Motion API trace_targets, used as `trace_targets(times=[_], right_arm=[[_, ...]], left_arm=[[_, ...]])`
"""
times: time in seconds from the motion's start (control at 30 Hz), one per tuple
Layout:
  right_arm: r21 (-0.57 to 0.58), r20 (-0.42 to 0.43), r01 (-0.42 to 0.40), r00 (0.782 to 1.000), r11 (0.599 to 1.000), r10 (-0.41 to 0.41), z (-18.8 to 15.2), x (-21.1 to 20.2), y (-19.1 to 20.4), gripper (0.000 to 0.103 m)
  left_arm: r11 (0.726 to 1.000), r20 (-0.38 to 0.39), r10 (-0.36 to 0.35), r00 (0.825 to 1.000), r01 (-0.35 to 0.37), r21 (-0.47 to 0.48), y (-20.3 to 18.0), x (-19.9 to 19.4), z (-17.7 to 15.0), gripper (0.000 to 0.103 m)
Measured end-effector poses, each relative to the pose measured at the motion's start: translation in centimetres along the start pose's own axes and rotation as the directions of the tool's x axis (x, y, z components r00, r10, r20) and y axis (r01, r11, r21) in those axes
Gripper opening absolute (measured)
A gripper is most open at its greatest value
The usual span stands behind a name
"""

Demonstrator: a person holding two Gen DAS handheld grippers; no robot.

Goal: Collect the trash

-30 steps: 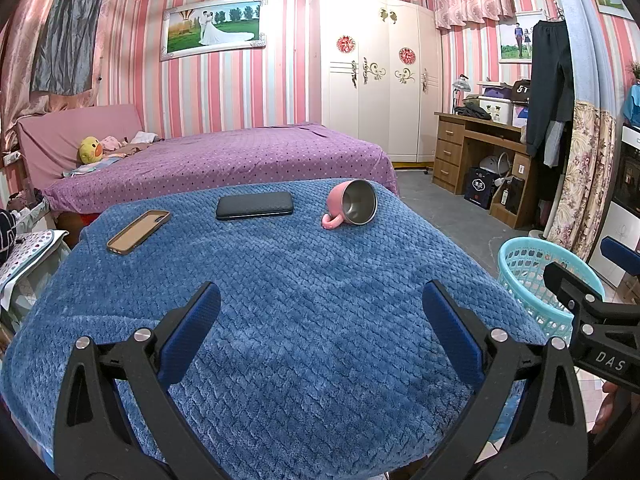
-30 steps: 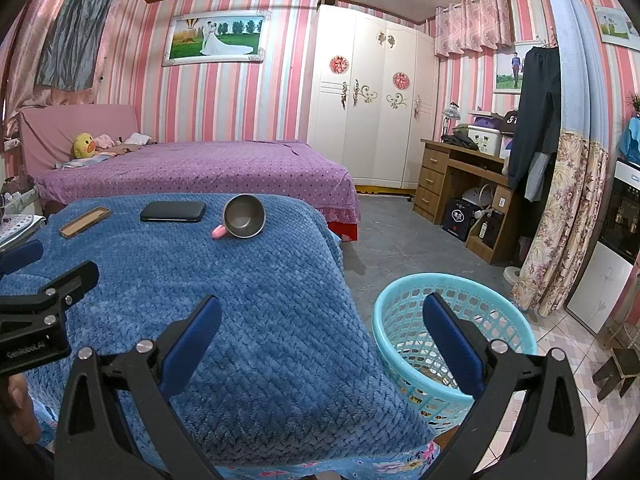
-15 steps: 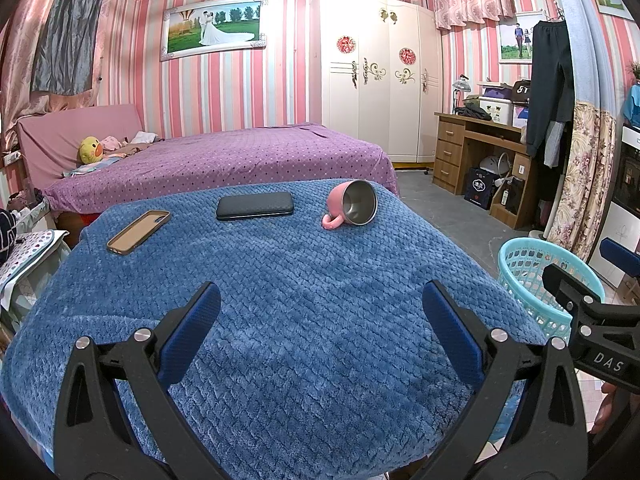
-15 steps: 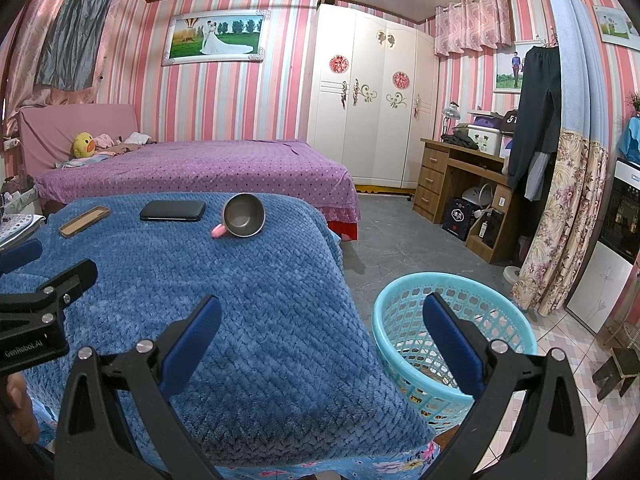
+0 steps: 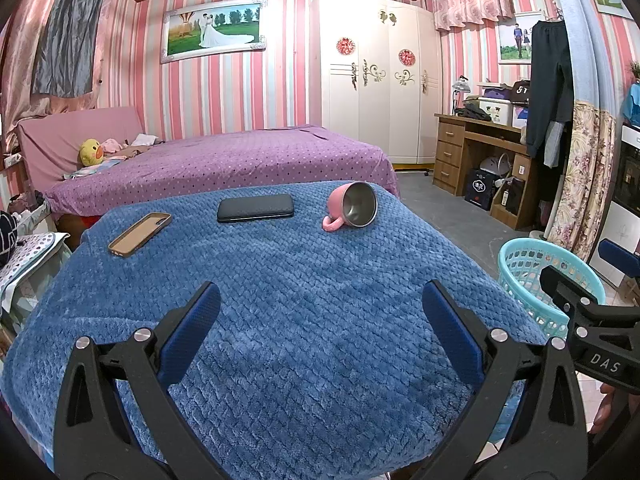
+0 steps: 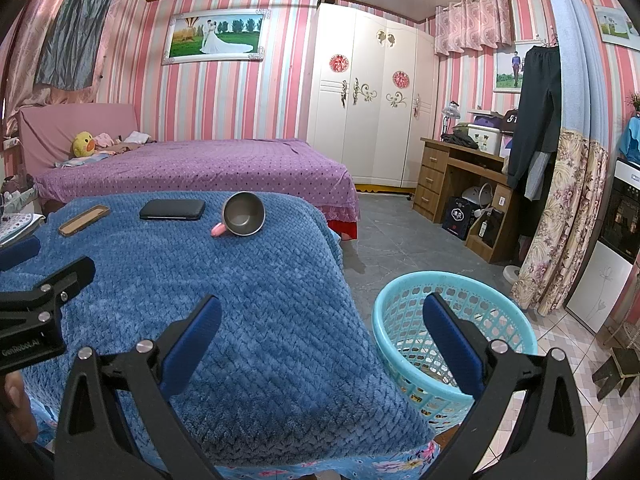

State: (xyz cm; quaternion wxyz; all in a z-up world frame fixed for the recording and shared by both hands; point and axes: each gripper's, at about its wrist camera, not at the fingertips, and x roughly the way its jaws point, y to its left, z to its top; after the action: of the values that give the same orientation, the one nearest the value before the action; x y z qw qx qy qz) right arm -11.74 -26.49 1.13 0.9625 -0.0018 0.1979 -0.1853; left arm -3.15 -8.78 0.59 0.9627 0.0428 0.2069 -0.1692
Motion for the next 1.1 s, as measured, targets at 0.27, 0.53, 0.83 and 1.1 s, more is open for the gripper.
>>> trace_targets(times=[0.27,0.53,0.83,1.1], right_arm=[[0.000,0.000,0.001,1.000,1.000,-0.001,0.00,-0.01,0.01,0.098],[-0.002,-0.001,0.001,1.000,1.000,-0.001,0.02,0.00,-0.02,0.098],[-0.003,0.002,0.003,1.000,1.000,-0.003,-0.06,0.00,-0.21,0.098],[-0.003,0.001,0.003,1.000,1.000,-0.003,-0.15,0.07,-0.30,0.098]], left_arm=[[1.000,0.001,0.001,1.000,-0.001,-0.002,-0.03,-0.01,-0.05,0.098],[1.000,0.001,0.000,1.000,0.000,-0.003,0.01,0.01,-0.06,0.098],[1.000,0.005,0.001,1.000,-0.001,-0.006,0.06,-0.32,0.35,0.098],[1.000,0.002,0.004,1.000,-0.004,-0.012,0.37,-0.37,0.82,0.098]])
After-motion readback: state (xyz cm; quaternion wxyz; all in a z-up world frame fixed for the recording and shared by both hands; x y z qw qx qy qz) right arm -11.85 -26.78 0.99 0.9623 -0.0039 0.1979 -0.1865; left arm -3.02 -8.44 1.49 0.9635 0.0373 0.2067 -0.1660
